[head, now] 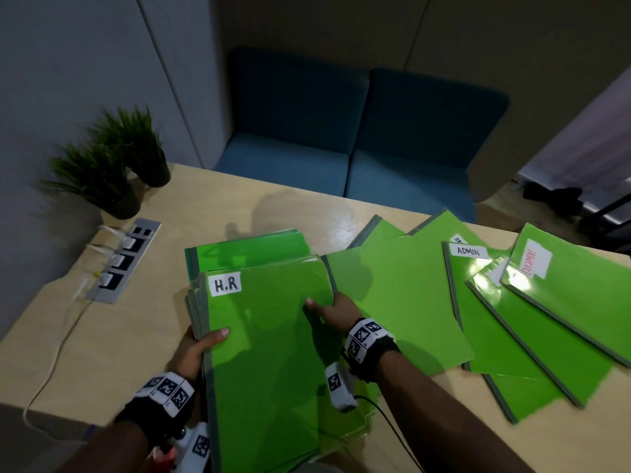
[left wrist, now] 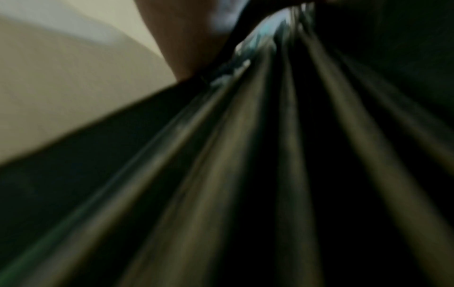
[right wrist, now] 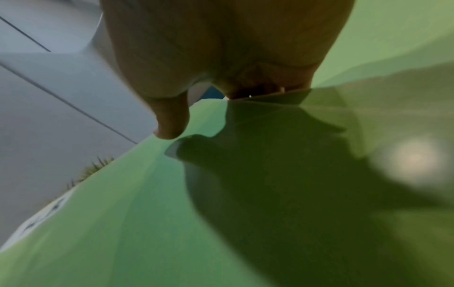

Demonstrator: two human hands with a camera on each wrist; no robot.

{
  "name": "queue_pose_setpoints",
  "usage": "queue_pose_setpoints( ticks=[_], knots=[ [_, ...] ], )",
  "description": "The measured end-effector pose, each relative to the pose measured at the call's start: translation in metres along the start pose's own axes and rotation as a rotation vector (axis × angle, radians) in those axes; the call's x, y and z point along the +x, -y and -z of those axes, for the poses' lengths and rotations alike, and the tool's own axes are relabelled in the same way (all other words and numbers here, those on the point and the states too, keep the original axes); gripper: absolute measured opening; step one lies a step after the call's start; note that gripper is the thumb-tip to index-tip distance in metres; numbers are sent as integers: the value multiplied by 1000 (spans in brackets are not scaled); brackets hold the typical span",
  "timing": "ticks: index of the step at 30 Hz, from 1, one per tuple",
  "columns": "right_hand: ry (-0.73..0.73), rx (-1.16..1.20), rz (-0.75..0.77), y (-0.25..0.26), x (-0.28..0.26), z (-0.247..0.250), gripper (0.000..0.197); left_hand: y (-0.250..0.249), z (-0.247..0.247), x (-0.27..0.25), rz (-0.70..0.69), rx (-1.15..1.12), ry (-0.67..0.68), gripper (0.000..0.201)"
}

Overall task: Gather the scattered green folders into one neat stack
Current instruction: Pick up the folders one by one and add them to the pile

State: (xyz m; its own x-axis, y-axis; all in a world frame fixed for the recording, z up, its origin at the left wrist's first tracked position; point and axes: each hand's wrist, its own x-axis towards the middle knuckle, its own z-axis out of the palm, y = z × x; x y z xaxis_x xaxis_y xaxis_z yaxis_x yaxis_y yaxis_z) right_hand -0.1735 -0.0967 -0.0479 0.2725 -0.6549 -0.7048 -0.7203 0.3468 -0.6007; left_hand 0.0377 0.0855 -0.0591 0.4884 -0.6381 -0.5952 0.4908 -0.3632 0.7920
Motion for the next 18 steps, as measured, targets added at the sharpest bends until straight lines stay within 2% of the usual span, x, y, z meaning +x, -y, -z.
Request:
queue_pose_setpoints(
  ticks=[2, 5, 6, 9, 10, 13, 18],
  knots=[
    [14, 42, 51, -1, -10, 1, 90, -2, 2, -7, -36, -28, -15, 53],
    [47, 109, 142, -6, -28, 2, 69, -4, 8, -14, -90, -47, -46, 69],
    [61, 114, 193, -5, -34, 2, 71, -5, 9, -17, -103, -52, -39, 69],
    [85, 144, 277, -5, -36, 4, 112, -18, 3, -29, -142, -16, 4, 51],
    [75, 181, 276, -8, -34, 7, 112, -25, -1, -32, -160, -13, 21, 44],
    [-3, 263, 309, -5, -39, 25, 82, -48, -23, -36, -189, -18, 82, 39],
    [-163, 218, 291, -5, -36, 90, 77, -60, -89, -27, -170, -51, 172, 67]
  ],
)
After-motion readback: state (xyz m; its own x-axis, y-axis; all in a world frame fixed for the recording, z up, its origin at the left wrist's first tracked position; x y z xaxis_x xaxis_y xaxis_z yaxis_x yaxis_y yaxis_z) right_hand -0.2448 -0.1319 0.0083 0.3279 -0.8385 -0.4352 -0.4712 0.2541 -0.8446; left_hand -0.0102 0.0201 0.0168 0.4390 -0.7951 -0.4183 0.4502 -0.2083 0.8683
